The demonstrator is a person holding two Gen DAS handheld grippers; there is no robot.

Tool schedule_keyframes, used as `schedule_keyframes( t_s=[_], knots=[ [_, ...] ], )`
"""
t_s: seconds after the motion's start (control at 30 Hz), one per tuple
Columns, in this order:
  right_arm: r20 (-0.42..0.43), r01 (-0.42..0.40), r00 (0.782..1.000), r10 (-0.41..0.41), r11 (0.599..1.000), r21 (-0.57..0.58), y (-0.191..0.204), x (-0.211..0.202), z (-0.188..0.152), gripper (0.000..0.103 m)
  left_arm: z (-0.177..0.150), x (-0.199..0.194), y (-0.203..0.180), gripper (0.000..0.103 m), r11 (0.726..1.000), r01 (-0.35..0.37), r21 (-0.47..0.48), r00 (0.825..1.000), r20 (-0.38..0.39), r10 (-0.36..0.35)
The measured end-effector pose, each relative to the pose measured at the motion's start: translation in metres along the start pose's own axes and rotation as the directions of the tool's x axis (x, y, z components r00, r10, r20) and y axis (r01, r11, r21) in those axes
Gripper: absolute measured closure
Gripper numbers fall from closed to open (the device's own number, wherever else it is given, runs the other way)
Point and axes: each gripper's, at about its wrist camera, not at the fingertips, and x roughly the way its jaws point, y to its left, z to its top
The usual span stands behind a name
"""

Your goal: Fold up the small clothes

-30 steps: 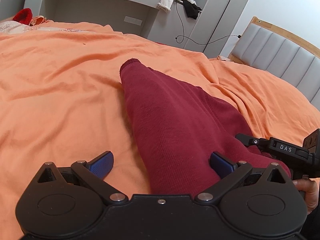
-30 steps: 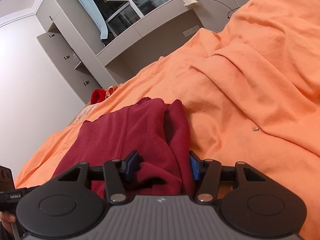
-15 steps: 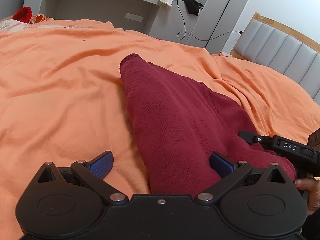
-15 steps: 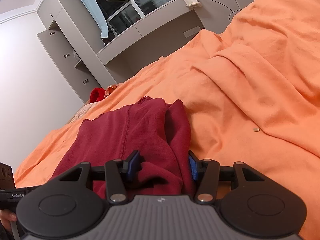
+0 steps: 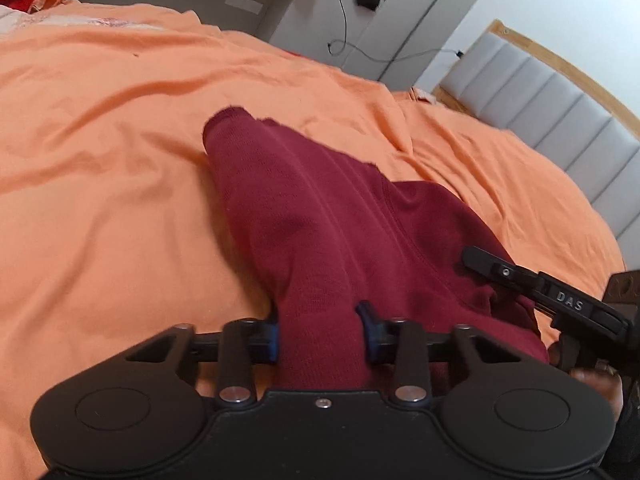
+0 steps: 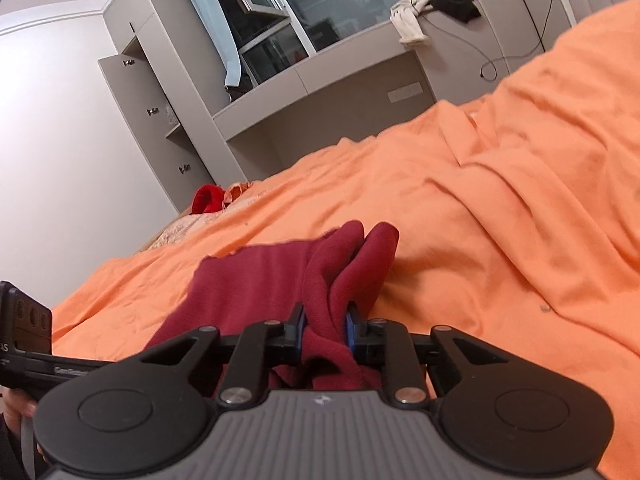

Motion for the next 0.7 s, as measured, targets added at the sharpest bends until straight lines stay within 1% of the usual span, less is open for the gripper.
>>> schedule_keyframes(
  t_s=[0.03, 0.13, 0.23, 0.33, 0.4, 0.47, 0.53, 0.6, 0.7],
  knots=[
    [0.012, -0.001, 1.0, 0.001, 1.0, -0.003, 0.003, -0.002, 0.002, 0.083, 0.0, -0.002, -0.003, 0.074, 1.0, -0.009, 0.014, 1.0, 0.011, 0.008],
    [0.049, 0.0, 0.999, 0.001, 1.0, -0.03, 0.018, -0.004, 0.008, 0.084, 0.002, -0.014, -0.022, 0.079, 0.993, -0.054, 0.105, 0.996, 0.07, 0.047],
    [0.092, 0.002, 0.996, 0.005, 0.997, -0.077, 0.036, -0.004, 0.015, 0.085, 0.005, -0.031, -0.04, 0.08, 0.973, -0.117, 0.197, 0.983, 0.16, 0.086],
    [0.134, -0.016, 0.991, 0.031, 0.994, -0.11, 0.055, 0.001, 0.022, 0.085, 0.009, -0.046, -0.051, 0.08, 0.947, -0.194, 0.257, 0.963, 0.235, 0.133],
    [0.167, -0.032, 0.984, 0.057, 0.989, -0.144, 0.068, 0.01, 0.026, 0.085, 0.013, -0.056, -0.05, 0.08, 0.93, -0.248, 0.272, 0.944, 0.282, 0.17],
    [0.181, -0.055, 0.98, 0.083, 0.987, -0.153, 0.078, 0.022, 0.03, 0.085, 0.019, -0.064, -0.044, 0.08, 0.912, -0.296, 0.282, 0.926, 0.319, 0.202],
    [0.19, -0.074, 0.976, 0.103, 0.986, -0.151, 0.084, 0.037, 0.033, 0.085, 0.025, -0.067, -0.033, 0.08, 0.901, -0.334, 0.277, 0.913, 0.331, 0.237],
    [0.18, -0.091, 0.977, 0.119, 0.984, -0.155, 0.088, 0.055, 0.033, 0.085, 0.03, -0.07, -0.02, 0.079, 0.899, -0.353, 0.26, 0.908, 0.329, 0.261],
    [0.128, -0.077, 0.987, 0.102, 0.98, -0.182, 0.09, 0.083, 0.028, 0.085, 0.034, -0.063, 0.007, 0.079, 0.909, -0.36, 0.209, 0.912, 0.286, 0.295]
  ],
)
